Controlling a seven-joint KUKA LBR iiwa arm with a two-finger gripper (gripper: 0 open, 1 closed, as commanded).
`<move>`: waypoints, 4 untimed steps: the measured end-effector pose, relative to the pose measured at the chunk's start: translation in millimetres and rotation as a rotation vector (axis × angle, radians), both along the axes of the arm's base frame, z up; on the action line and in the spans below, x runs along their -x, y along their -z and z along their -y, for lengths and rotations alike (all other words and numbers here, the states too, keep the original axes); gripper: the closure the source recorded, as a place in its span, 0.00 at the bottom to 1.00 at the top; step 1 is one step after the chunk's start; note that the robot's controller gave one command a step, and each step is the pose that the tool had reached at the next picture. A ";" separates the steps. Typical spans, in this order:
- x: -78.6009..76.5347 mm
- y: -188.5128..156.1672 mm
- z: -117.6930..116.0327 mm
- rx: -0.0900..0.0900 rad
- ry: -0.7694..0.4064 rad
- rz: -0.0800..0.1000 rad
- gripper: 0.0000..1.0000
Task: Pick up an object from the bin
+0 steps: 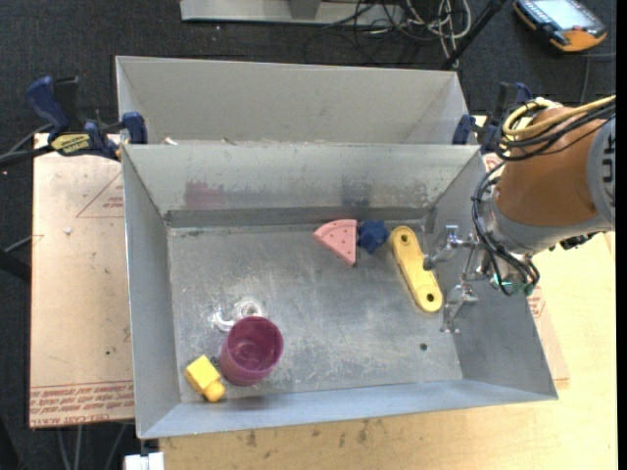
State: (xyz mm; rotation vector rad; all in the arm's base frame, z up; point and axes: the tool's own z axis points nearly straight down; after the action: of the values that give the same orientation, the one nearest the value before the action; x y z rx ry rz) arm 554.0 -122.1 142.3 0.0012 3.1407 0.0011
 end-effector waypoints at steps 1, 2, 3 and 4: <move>-35.1 -39.0 -24.7 0.001 -0.069 -0.003 0.00; -46.8 -36.4 -20.9 0.002 -0.118 0.011 0.00; -22.1 65.7 30.0 -0.001 -0.031 0.006 1.00; -18.5 68.9 31.1 0.001 -0.034 -0.005 0.00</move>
Offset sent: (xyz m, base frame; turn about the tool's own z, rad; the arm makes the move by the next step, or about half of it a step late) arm 0.0385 0.0062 -0.0132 -0.1560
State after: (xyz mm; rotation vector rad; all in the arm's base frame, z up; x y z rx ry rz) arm 572.5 -153.2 73.4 -0.0520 3.1449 0.0001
